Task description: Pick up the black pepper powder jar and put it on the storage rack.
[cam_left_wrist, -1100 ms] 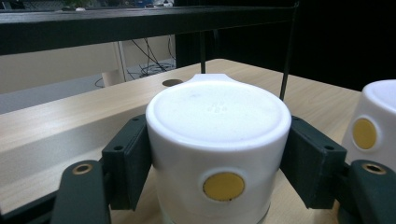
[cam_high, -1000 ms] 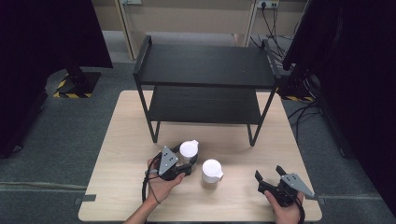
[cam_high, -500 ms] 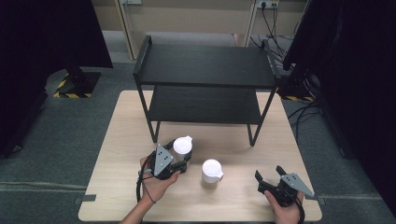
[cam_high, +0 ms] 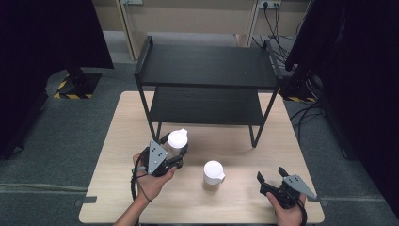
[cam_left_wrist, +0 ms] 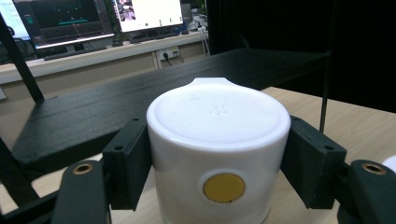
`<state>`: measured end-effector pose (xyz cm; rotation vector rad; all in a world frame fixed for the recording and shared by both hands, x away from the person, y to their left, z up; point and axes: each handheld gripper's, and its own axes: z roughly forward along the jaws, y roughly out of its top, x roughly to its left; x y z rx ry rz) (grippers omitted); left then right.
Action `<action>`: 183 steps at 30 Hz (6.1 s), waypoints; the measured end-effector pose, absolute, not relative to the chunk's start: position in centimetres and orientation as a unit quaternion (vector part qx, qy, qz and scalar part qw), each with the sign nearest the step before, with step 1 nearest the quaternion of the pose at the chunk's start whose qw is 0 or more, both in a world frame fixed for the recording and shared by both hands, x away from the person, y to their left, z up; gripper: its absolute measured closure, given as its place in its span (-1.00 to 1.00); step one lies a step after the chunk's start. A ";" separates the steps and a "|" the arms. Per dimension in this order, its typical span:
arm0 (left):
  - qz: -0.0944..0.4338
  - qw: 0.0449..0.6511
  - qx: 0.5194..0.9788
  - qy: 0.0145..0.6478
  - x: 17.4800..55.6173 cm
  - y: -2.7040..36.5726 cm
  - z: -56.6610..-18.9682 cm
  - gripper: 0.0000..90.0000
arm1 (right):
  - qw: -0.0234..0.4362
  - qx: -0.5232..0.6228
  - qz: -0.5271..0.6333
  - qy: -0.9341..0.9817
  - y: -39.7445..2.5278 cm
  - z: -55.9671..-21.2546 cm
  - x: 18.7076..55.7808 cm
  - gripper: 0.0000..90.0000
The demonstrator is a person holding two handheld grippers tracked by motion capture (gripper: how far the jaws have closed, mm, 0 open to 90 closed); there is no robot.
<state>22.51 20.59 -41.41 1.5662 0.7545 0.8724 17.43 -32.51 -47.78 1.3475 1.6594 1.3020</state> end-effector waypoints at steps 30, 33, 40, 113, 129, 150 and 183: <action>0.421 0.560 0.637 0.321 22.4 20.8 -36.6 -0.31 | 0.314 0.512 0.494 0.629 -32.5 -47.8 17.4 -0.79; 0.426 0.566 0.628 0.321 22.3 20.9 -36.4 -0.31 | 0.314 0.512 0.494 0.629 -32.5 -47.8 17.4 -0.79; 0.442 0.578 0.608 0.317 22.3 21.2 -35.5 -0.31 | 0.315 0.512 0.494 0.629 -32.5 -47.8 17.4 -0.79; 0.502 0.618 0.523 0.304 25.3 19.2 -24.6 -0.31 | 0.315 0.511 0.496 0.628 -32.6 -47.9 17.4 -0.79; 0.498 0.613 0.518 0.329 28.4 18.6 -22.9 -0.31 | 0.314 0.510 0.496 0.628 -32.6 -47.9 17.4 -0.79; 0.477 0.599 0.523 0.375 31.4 19.1 -22.6 -0.31 | 0.314 0.509 0.497 0.630 -32.6 -47.9 17.4 -0.79; 0.458 0.612 0.510 0.396 31.3 19.9 -23.8 -0.70 | 0.314 0.506 0.496 0.632 -32.6 -47.8 17.4 -0.80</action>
